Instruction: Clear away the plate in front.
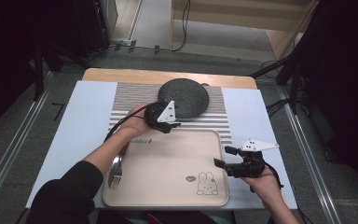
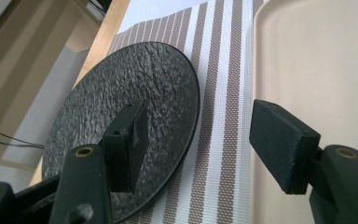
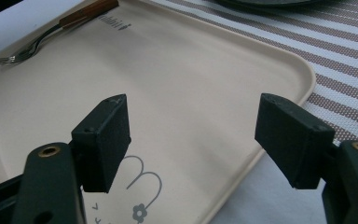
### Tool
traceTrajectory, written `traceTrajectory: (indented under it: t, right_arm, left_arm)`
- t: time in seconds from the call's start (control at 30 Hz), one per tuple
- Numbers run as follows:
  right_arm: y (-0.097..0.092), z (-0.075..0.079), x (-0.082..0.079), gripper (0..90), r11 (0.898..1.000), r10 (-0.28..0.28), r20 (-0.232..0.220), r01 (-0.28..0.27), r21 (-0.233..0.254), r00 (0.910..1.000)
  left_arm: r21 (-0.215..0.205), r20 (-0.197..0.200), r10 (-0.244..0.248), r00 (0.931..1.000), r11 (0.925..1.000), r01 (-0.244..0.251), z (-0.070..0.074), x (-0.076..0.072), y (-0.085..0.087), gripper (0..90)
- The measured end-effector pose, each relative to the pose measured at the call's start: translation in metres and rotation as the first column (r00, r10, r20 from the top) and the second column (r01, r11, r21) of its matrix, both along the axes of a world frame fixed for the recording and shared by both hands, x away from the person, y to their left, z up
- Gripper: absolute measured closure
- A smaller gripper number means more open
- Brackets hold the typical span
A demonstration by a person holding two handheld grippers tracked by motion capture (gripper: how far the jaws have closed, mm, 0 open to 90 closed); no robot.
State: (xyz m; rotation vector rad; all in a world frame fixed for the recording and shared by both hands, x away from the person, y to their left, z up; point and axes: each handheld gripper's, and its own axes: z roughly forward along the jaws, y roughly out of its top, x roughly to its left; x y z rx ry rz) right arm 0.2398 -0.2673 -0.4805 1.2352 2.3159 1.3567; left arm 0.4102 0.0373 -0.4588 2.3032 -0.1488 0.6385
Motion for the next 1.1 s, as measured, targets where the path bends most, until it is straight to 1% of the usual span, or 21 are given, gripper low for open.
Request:
traceTrajectory:
  t: [0.1,0.23,0.3,0.37,0.4,0.5,0.53,0.63,0.7,0.73,0.77,0.83,0.87,0.9,0.93,0.97,1.0,1.03,1.07,1.1]
  right_arm:
    - [0.000,0.000,0.000,24.7,1.000,-0.002,0.000,0.002,0.001,1.0000]
    - [0.000,0.000,0.000,24.7,1.000,-0.003,0.000,0.003,0.007,1.0000]
    - [-0.001,0.001,0.000,24.7,1.000,-0.002,0.000,0.002,0.008,1.0000]
    - [-0.001,0.001,0.000,24.7,1.000,-0.002,0.000,0.002,0.008,1.0000]
    - [-0.001,0.001,0.000,24.7,1.000,-0.003,0.001,0.003,0.008,1.0000]
    - [-0.001,0.001,0.000,24.7,1.000,-0.003,0.005,0.003,0.008,1.0000]
    - [-0.001,0.001,0.000,24.7,1.000,-0.004,0.005,0.004,0.009,1.0000]
    - [-0.002,0.001,0.000,24.7,1.000,-0.004,0.006,0.004,0.010,1.0000]
    - [-0.002,0.001,-0.001,24.7,1.000,-0.002,0.007,0.002,0.012,1.0000]
    - [-0.002,0.002,-0.001,24.7,1.000,-0.004,0.006,0.004,0.012,1.0000]
    - [-0.002,0.002,-0.001,24.7,1.000,-0.005,0.003,0.005,0.013,1.0000]
    - [-0.003,0.002,-0.001,24.7,1.000,-0.007,0.005,0.007,0.014,1.0000]
    - [-0.003,0.002,-0.001,24.7,1.000,-0.008,0.003,0.008,0.015,1.0000]
    - [-0.003,0.002,-0.001,24.7,1.000,-0.008,0.005,0.008,0.015,1.0000]
    - [-0.003,0.002,0.000,24.7,1.000,-0.008,0.006,0.007,0.015,1.0000]
    - [-0.003,0.002,0.000,24.7,1.000,-0.007,0.006,0.007,0.014,1.0000]
    - [-0.003,0.002,0.000,24.7,1.000,-0.008,0.006,0.008,0.015,1.0000]
    - [-0.003,0.002,0.000,24.7,1.000,-0.010,0.006,0.010,0.014,0.9999]
    - [-0.003,0.002,-0.001,24.7,1.000,-0.012,0.006,0.012,0.016,0.9999]
    - [-0.004,0.002,-0.001,24.7,1.000,-0.012,0.006,0.012,0.018,0.9999]
  left_arm:
    - [0.017,0.016,-0.012,0.9998,0.9998,0.012,-0.001,0.001,-0.004,38.7]
    - [0.045,0.043,-0.031,0.9986,0.9986,0.029,-0.007,0.004,-0.007,38.7]
    - [0.053,0.048,-0.032,0.9983,0.9982,0.029,-0.011,0.006,-0.009,39.2]
    - [0.072,0.062,-0.029,0.9976,0.9971,0.024,-0.014,0.007,-0.010,39.2]
    - [0.068,0.062,-0.030,0.9976,0.9973,0.026,-0.016,0.007,-0.011,39.2]
    - [0.081,0.067,-0.042,0.9968,0.9961,0.037,-0.020,0.006,-0.013,39.3]
    - [0.090,0.073,-0.045,0.9964,0.9952,0.038,-0.020,0.007,-0.013,40.3]
    - [0.093,0.075,-0.049,0.9959,0.9947,0.042,-0.025,0.008,-0.015,41.5]
    - [0.112,0.080,-0.062,0.9949,0.9923,0.053,-0.028,0.010,-0.016,42.9]
    - [0.115,0.079,-0.062,0.9950,0.9920,0.052,-0.031,0.011,-0.016,43.4]
    - [0.126,0.086,-0.061,0.9944,0.9908,0.050,-0.033,0.012,-0.017,44.1]
    - [0.140,0.081,-0.058,0.9950,0.9891,0.047,-0.037,0.015,-0.018,44.2]
    - [0.130,0.071,-0.061,0.9956,0.9901,0.051,-0.038,0.016,-0.019,44.1]
    - [0.107,0.061,-0.059,0.9964,0.9929,0.052,-0.039,0.018,-0.020,44.8]
    - [0.112,0.071,-0.059,0.9957,0.9924,0.051,-0.039,0.019,-0.021,44.9]
    - [0.125,0.082,-0.053,0.9952,0.9912,0.043,-0.039,0.020,-0.022,46.3]
    - [0.131,0.084,-0.052,0.9952,0.9905,0.040,-0.039,0.022,-0.023,46.2]
    - [0.108,0.073,-0.048,0.9962,0.9933,0.040,-0.038,0.023,-0.024,46.4]
    - [0.103,0.071,-0.043,0.9965,0.9940,0.036,-0.038,0.024,-0.024,46.8]
    - [0.115,0.082,-0.042,0.9957,0.9928,0.033,-0.038,0.026,-0.025,46.9]
